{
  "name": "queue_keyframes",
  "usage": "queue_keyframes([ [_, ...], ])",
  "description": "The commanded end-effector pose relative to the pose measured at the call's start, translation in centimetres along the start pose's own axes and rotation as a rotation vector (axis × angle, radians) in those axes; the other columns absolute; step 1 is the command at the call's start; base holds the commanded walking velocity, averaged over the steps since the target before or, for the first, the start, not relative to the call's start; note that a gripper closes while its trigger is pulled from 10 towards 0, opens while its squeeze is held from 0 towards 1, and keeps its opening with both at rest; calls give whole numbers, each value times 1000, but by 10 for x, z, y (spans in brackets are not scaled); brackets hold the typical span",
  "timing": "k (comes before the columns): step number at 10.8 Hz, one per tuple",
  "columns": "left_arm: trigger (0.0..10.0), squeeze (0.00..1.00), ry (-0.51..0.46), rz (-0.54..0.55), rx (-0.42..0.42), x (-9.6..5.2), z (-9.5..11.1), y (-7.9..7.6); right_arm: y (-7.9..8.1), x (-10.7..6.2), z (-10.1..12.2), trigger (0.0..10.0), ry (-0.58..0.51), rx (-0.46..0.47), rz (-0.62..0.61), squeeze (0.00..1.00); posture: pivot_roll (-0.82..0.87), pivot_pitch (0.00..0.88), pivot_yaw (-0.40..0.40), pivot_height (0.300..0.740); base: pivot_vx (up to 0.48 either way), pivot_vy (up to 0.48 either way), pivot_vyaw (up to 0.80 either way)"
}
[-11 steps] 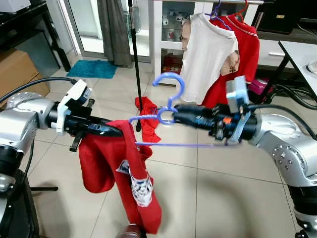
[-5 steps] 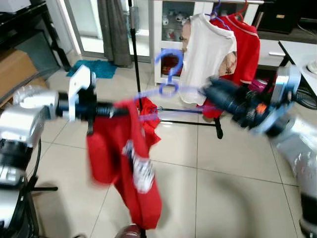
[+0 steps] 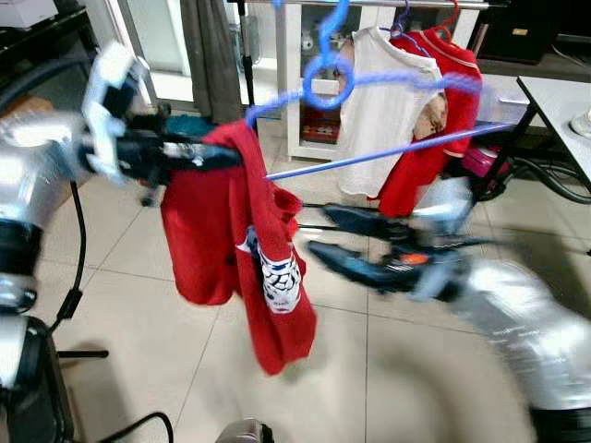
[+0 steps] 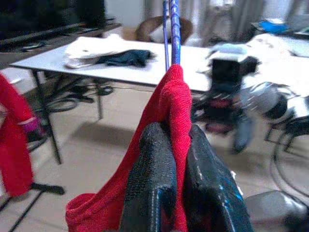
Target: Hang hanger
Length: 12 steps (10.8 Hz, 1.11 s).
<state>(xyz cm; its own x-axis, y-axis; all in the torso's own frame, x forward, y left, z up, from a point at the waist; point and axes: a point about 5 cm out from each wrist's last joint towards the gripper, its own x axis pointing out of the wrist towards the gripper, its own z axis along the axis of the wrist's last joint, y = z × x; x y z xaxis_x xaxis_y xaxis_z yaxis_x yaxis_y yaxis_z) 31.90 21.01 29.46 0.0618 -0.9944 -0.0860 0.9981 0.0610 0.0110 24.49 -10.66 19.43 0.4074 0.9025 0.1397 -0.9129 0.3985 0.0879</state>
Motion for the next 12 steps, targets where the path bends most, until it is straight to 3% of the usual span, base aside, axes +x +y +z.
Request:
queue_keyframes([
  [1,0,0,-9,-31,41,-6,18,-7,-1,8,11,10000,-64,-49,-42,373,54,32,69,740,0,0,0],
  [2,0,0,2,-31,40,-8,18,-8,1,12,15,10000,-93,-47,-41,0,60,37,71,740,0,0,0],
  [5,0,0,9,-20,17,-15,21,-10,11,25,11,10000,-117,-71,-30,0,80,62,78,740,0,0,0],
  [8,0,0,-3,-7,21,-16,23,-9,28,39,7,10000,-146,-26,56,0,97,77,83,740,0,0,0],
  [11,0,0,-23,-25,11,-13,24,-14,30,60,-1,10000,-123,-4,64,0,117,98,83,740,0,0,0],
  [12,0,0,-32,-31,9,-12,25,-16,21,69,-8,10000,-79,0,-6,0,123,100,82,740,0,0,0],
])
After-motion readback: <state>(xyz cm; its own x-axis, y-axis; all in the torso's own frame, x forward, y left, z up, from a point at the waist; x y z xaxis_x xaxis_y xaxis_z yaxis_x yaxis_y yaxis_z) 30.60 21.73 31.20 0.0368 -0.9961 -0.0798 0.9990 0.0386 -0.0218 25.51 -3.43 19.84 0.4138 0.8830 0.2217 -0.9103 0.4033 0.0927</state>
